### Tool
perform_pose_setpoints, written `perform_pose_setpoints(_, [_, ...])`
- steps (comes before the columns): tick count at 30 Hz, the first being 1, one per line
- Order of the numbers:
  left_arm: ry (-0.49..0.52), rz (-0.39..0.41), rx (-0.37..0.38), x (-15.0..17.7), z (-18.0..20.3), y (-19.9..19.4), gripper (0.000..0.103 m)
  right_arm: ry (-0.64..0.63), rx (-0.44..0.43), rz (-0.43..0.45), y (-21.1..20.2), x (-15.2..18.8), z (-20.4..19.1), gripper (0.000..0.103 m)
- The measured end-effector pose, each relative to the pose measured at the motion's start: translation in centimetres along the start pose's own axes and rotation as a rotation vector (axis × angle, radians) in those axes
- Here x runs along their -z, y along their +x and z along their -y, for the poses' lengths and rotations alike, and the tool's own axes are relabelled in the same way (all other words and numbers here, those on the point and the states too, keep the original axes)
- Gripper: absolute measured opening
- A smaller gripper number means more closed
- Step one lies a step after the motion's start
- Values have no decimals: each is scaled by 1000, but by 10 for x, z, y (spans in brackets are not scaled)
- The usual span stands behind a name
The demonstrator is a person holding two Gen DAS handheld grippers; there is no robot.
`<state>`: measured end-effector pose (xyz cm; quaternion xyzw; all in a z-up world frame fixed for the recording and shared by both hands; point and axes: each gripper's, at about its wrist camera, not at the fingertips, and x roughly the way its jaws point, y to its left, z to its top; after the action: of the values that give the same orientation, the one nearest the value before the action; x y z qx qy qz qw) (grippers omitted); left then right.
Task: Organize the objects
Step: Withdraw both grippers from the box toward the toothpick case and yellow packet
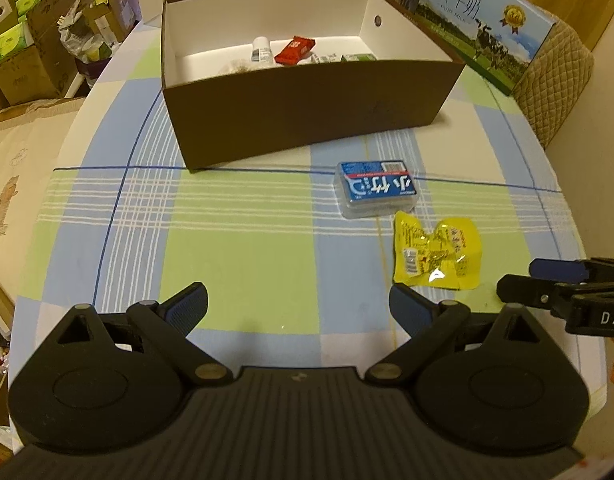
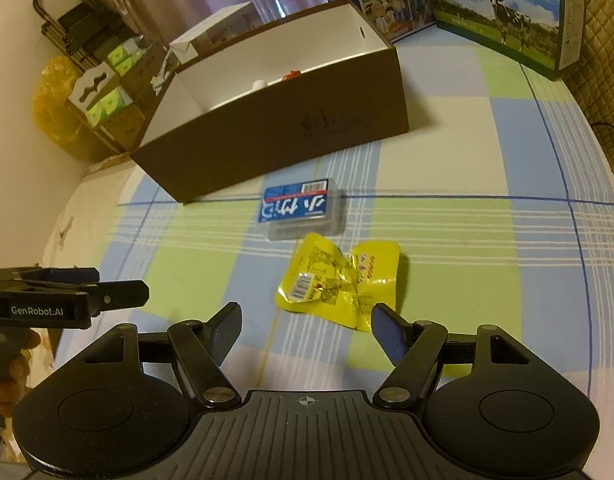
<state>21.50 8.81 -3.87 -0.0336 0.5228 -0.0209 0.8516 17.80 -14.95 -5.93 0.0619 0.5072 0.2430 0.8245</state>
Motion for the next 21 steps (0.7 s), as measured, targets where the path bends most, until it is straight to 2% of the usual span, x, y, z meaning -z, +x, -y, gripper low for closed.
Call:
perform_pose_setpoints(12, [1, -21, -9, 5, -2, 7, 96, 13, 29, -31, 15, 11, 14, 69])
perform_pose_setpoints(21, [-8, -31, -16, 4, -7, 13, 96, -102, 29, 2, 27, 5, 16, 69])
